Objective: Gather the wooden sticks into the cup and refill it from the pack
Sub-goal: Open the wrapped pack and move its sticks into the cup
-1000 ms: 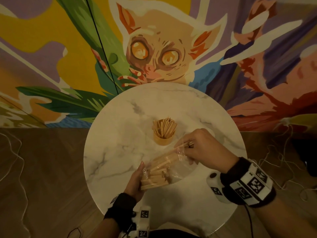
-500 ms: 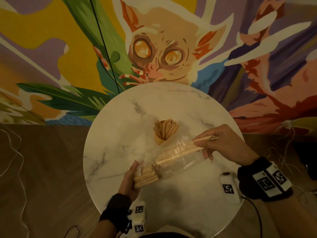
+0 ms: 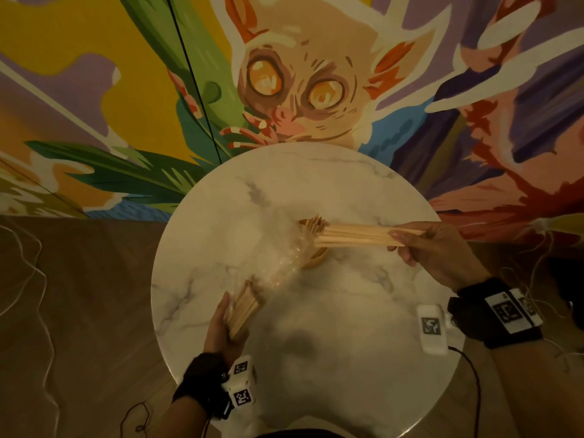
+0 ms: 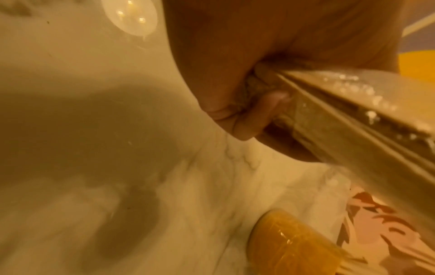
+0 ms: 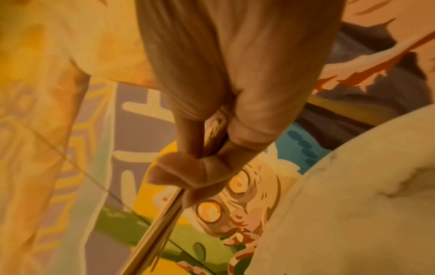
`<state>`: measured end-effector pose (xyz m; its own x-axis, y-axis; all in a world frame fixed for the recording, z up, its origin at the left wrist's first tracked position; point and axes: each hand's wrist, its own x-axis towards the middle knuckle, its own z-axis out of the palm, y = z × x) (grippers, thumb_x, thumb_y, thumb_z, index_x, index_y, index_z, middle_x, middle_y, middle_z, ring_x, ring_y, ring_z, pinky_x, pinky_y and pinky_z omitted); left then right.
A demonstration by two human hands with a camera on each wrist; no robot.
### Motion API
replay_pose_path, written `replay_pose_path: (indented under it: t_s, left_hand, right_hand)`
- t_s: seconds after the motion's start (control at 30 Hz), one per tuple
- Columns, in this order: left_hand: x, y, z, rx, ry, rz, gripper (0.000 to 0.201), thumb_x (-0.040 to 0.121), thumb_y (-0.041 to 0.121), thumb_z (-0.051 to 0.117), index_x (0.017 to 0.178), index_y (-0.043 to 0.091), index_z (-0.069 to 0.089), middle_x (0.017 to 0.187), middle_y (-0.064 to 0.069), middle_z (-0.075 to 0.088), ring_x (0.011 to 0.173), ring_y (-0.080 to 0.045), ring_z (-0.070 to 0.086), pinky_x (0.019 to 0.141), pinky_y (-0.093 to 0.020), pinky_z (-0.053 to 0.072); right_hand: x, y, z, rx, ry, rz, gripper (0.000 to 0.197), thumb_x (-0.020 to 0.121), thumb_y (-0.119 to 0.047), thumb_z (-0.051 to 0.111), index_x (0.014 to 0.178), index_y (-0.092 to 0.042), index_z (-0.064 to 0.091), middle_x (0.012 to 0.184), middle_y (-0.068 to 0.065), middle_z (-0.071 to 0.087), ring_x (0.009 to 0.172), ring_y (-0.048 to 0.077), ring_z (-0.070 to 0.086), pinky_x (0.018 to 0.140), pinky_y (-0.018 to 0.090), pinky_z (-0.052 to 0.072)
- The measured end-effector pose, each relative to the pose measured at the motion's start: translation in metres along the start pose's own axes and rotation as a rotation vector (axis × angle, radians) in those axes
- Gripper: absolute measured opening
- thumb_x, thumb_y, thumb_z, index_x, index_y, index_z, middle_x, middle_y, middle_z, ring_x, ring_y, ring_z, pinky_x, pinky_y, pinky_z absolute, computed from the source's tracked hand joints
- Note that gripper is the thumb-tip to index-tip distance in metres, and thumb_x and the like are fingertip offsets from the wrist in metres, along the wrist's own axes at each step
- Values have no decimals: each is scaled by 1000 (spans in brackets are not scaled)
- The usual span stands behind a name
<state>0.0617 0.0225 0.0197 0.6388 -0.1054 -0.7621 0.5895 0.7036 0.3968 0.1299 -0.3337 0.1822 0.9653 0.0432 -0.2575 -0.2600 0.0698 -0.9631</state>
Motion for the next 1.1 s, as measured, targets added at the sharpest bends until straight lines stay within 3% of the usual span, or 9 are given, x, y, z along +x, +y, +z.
replay_pose_path:
  t_s: [0.2, 0.37, 0.53, 0.6, 0.7, 0.8, 0.87, 1.0, 1.1]
  left_hand:
    - [14, 5, -13, -41, 83, 56, 39, 88, 48, 53, 81, 11, 63, 51, -1, 61, 34, -8, 51, 28, -14, 33]
    - [18, 8, -22, -16, 104, 45, 41, 90, 50, 51, 83, 11, 62, 52, -1, 62, 35, -7, 51, 30, -13, 33]
    - [17, 8, -32, -28, 139, 61, 40, 83, 50, 58, 88, 12, 63, 57, -1, 65, 39, -7, 55, 32, -12, 35]
    - [14, 8, -32, -30, 151, 76, 39, 85, 50, 57, 89, 12, 64, 59, -1, 66, 41, -7, 57, 34, -11, 36]
    - [4, 9, -25, -35, 137, 72, 40, 90, 48, 52, 88, 10, 66, 62, -3, 69, 44, -8, 61, 36, -11, 39]
    - [-12, 12, -10, -9, 73, 75, 58, 98, 42, 40, 68, 9, 76, 62, -9, 71, 47, -14, 66, 37, -15, 45]
    - [-33, 16, 9, -18, 7, 52, 63, 98, 42, 38, 63, 7, 77, 65, -13, 73, 51, -19, 69, 40, -21, 51]
    - [-22, 11, -9, 14, -41, 65, 53, 97, 42, 39, 91, 4, 76, 82, -16, 75, 69, -24, 73, 55, -29, 58]
    - [-18, 12, -16, 103, -16, 112, 50, 88, 47, 50, 113, 7, 65, 100, -17, 71, 83, -26, 71, 80, -34, 56]
  right_hand:
    - [27, 25, -17, -16, 92, 70, 68, 55, -42, 85, 100, 6, 69, 67, 13, 68, 50, 12, 55, 46, 21, 44]
    - [63, 25, -3, -350, 44, 33, 14, 86, -2, 66, 95, 8, 69, 71, 26, 65, 50, 16, 60, 47, 25, 48]
    - [100, 18, 42, -952, -223, -65, 13, 89, -15, 67, 85, -5, 74, 60, 9, 68, 45, 8, 57, 49, 17, 46]
    - [108, 32, 72, -1183, -415, -53, 16, 92, -16, 62, 87, -3, 71, 71, 4, 66, 60, 15, 61, 56, 17, 41]
    - [116, 64, 106, -1307, -569, -1, 18, 91, -7, 55, 94, 4, 68, 92, 13, 65, 82, 22, 57, 69, 22, 39]
    - [116, 69, 116, -1355, -540, 21, 32, 93, -16, 56, 118, 2, 62, 119, 21, 60, 113, 33, 56, 95, 36, 44]
    - [111, 60, 114, -1375, -528, 3, 30, 90, -23, 60, 114, -6, 66, 111, 8, 65, 104, 25, 62, 88, 33, 48]
    - [87, 28, 95, -1470, -287, -192, 39, 90, -31, 57, 125, -13, 59, 116, 9, 56, 104, 26, 56, 87, 42, 50]
    - [50, 2, 88, -1065, -73, -357, 23, 92, -23, 62, 111, -12, 68, 105, 4, 65, 92, 15, 61, 82, 32, 53]
